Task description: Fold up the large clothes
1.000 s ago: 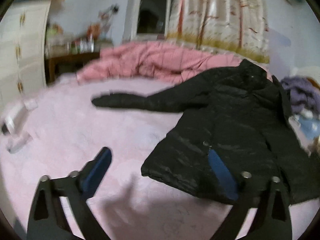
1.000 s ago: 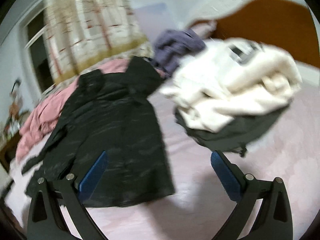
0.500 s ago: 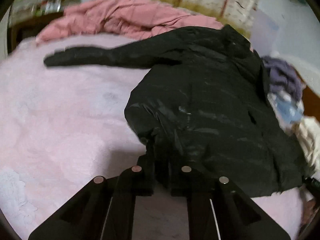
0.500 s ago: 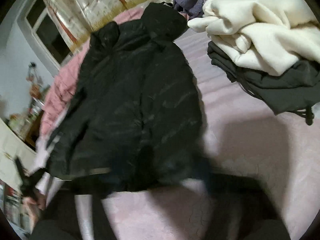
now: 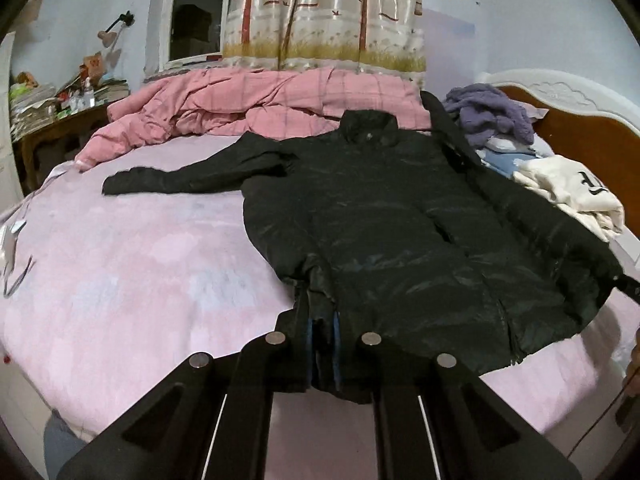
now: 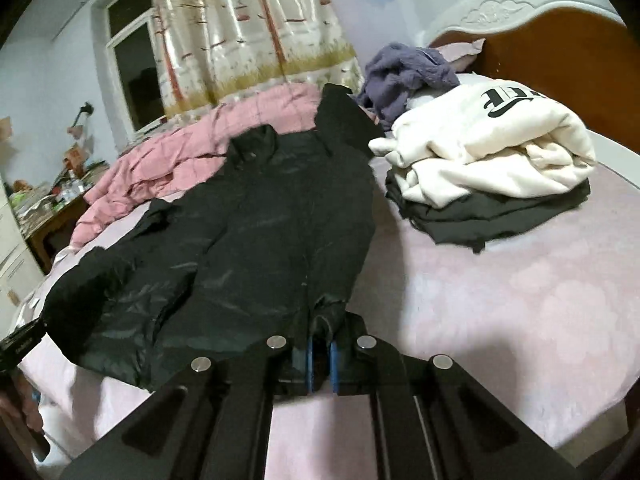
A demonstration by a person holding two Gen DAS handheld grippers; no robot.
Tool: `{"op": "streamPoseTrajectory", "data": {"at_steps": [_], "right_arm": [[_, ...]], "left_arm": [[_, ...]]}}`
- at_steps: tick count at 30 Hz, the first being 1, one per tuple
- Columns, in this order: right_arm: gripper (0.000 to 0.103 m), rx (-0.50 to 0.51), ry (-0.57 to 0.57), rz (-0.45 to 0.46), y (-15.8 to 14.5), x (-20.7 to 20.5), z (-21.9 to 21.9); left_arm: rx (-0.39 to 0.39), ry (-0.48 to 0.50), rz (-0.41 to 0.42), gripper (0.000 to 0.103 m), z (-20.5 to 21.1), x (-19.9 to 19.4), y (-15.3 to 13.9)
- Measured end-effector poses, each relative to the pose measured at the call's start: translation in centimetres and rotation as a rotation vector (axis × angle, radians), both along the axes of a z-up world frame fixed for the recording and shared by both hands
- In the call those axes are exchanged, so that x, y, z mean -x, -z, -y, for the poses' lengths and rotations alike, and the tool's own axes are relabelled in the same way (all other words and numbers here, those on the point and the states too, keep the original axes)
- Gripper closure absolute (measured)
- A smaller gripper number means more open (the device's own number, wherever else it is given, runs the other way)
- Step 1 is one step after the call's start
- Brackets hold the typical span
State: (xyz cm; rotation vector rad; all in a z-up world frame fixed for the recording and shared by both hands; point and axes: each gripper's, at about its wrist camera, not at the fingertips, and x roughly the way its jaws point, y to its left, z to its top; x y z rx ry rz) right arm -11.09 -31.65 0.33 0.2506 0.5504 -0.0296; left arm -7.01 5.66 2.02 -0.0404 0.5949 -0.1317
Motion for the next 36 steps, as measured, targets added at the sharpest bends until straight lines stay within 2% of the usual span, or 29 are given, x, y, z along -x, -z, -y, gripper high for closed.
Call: {"op": "streamPoseTrajectory", "data": {"at_steps": [2,5,7,8,9,10,11,12,13,15,16,17,19,20,21,24,26,28,32,34,36], "right_arm": [[0.098,0.025,-0.010,0.003,-0.2,1.2,-0.8],[0.098,0.117,0.000,0.001,0.2,1.0,-1.9],[0.095,0.136,0.018,-0.012,0.5,1.0,-1.6],[0.091,0.142,0.045,-0.020,0.5,0.8,-1.5],[0.082,0.147,0.072,-0.024,0.6,0.8,-1.4],[0.068,0.148,0.095,-0.021,0.6,0.9,-1.2],[0.058,0.143,0.113,0.001,0.4,1.3,-1.0],[0.045,0.142,0.127,0.033,0.1,1.8,-0.9],[0.045,0.150,0.143,0.076,-0.3,2.4,-0.9],[0.045,0.193,0.178,0.152,-1.3,3.7,-1.5],[0.045,0.218,0.212,0.193,-1.8,4.4,-1.8],[0.045,0.233,0.227,0.227,-2.2,5.0,-2.2],[0.045,0.226,0.165,0.263,-3.0,5.6,-3.1],[0.045,0.215,0.114,0.251,-3.1,5.5,-3.6],[0.044,0.199,0.037,0.205,-2.8,5.0,-4.4],[0.044,0.124,-0.076,0.083,-1.2,4.1,-6.0],[0.044,0.036,-0.154,-0.005,0.2,3.9,-6.8],[0.044,0.049,-0.177,-0.024,0.8,4.4,-7.6],[0.044,0.243,-0.209,-0.024,1.4,4.9,-9.9],[0.040,0.338,-0.178,-0.078,2.4,4.2,-11.1],[0.040,0.462,-0.079,-0.157,3.9,2.9,-11.9]], "left_arm": [[-0.021,-0.007,-0.009,0.095,0.2,1.0,0.7],[-0.062,-0.021,-0.042,0.091,0.3,-0.2,2.6],[-0.104,-0.047,-0.040,0.080,0.3,-0.9,3.5],[-0.154,-0.072,-0.026,0.065,0.6,-0.8,3.8],[-0.191,-0.081,0.003,0.050,0.9,-0.4,3.8],[-0.204,-0.074,0.044,0.043,1.2,0.2,3.4],[-0.202,-0.062,0.090,0.036,1.3,0.9,3.0],[-0.194,-0.042,0.153,0.034,1.7,1.9,2.3],[-0.192,-0.024,0.217,0.033,2.1,3.0,1.7],[-0.195,0.010,0.330,0.022,3.3,4.8,0.7],[-0.174,0.053,0.349,0.021,3.8,5.4,0.4],[-0.134,0.116,0.335,0.021,4.2,5.4,0.3],[-0.090,0.174,0.277,0.024,5.0,5.0,0.5],[-0.092,0.184,0.241,0.033,5.4,4.7,0.8],[-0.095,0.204,0.198,0.045,5.9,4.2,1.3],[-0.111,0.258,0.088,0.062,7.1,3.5,3.0],[-0.115,0.285,0.052,0.067,7.5,4.1,3.8],[-0.128,0.290,0.067,0.067,8.1,5.6,4.2],[-0.267,0.277,0.089,0.065,10.0,7.2,5.6],[-0.444,0.225,0.097,0.065,11.5,6.6,7.0],[-0.585,0.188,0.123,0.065,12.4,6.0,8.3]]}}
